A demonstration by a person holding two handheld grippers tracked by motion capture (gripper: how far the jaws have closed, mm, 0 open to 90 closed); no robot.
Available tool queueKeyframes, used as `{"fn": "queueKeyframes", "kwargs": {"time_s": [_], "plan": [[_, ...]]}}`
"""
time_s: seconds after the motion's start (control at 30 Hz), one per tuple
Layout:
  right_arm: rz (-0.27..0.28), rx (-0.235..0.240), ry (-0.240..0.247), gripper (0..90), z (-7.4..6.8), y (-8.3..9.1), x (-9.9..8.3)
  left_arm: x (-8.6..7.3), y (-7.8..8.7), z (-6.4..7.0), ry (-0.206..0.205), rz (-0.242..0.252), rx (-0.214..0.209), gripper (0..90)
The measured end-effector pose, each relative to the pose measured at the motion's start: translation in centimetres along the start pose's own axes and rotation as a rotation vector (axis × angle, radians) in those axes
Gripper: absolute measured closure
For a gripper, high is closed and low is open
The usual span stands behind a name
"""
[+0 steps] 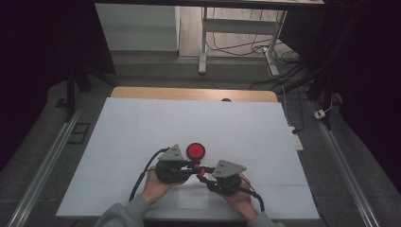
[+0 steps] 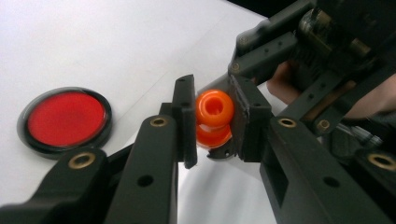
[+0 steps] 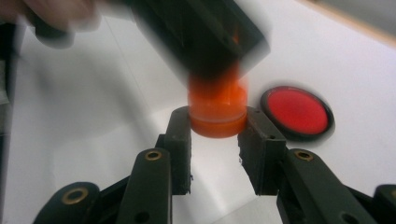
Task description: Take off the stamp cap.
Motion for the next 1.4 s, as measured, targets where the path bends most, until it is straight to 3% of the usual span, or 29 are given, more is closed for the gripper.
{"fn": "queueKeyframes", "kwargs": {"time_s": [0.03,0.07,0.13,0.57,0.7,1.4], "plan": [[-0.010,0.004,-0.016,64.8,0.2,-0.1,-0.5,0.3,0.7,-0.3,0.009,0.024,0.004,72.9],[0.039,0.016,-0.081,64.9,0.8,0.3,-0.7,0.5,1.3,-0.6,0.015,0.037,0.007,72.8],[0.061,0.012,-0.090,64.8,1.0,0.7,-0.4,0.5,1.7,-0.9,0.029,0.041,0.010,72.8],[0.040,-0.050,-0.094,64.7,1.8,1.2,-0.8,0.1,1.0,-0.9,0.008,0.002,0.006,72.7],[0.036,-0.078,-0.102,64.7,2.3,1.7,-1.1,-0.1,0.8,-0.7,-0.025,-0.028,0.018,72.6],[0.046,-0.213,-0.161,64.6,5.6,6.8,-3.7,-0.1,1.0,-1.0,-0.032,-0.041,0.043,72.5]]}}
Point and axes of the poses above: each handheld gripper's, and its own axes: y roughly backward along the jaws, x roughly out of its top, z roughly to its right, the point moved 1 cm from there along -y, roughly forward along the jaws
